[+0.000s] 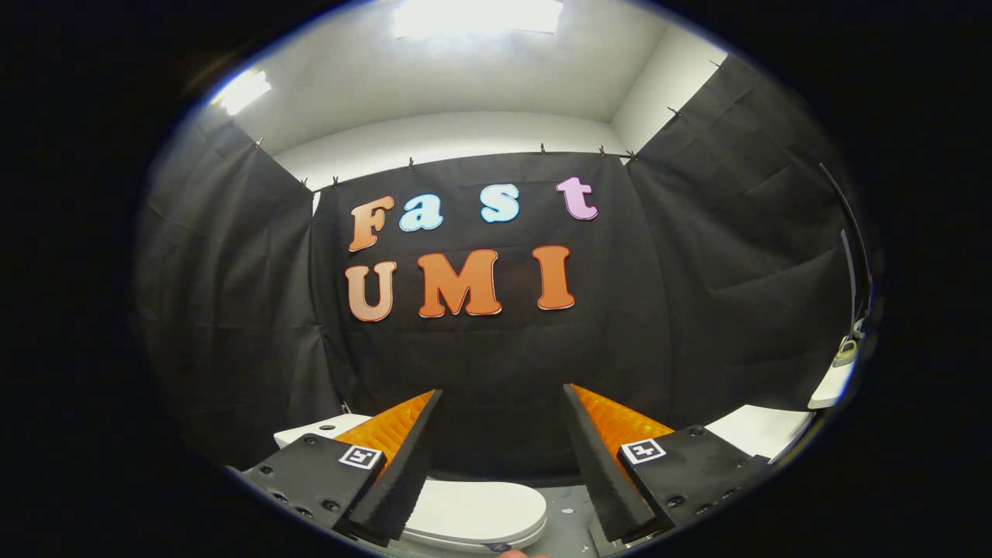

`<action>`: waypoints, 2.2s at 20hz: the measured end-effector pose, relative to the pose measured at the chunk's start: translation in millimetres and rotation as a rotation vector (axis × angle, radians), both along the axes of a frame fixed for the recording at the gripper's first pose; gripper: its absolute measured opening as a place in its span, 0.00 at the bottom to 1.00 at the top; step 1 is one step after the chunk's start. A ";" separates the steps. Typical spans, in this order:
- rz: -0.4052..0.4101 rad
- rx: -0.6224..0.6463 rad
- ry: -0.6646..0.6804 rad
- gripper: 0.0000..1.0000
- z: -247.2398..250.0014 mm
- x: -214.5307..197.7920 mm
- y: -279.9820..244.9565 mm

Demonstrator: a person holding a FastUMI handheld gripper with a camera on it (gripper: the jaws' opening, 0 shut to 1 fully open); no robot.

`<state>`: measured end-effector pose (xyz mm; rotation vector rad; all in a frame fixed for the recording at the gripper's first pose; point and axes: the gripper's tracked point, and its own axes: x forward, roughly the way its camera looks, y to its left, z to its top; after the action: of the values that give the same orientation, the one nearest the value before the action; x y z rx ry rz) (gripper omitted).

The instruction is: Open the toilet lid.

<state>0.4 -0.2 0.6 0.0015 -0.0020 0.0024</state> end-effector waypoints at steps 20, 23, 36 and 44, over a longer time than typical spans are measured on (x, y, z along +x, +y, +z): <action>0.058 0.239 -0.049 0.95 -43.9 50.2 -12.1; 0.030 0.330 -0.021 0.95 -83.3 66.9 -30.8; -0.074 0.574 0.394 0.95 -375.4 77.7 -70.4; -0.127 0.641 0.541 0.96 -469.0 68.3 -75.8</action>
<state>68.7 -76.0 -468.3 0.6433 0.5378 -0.1257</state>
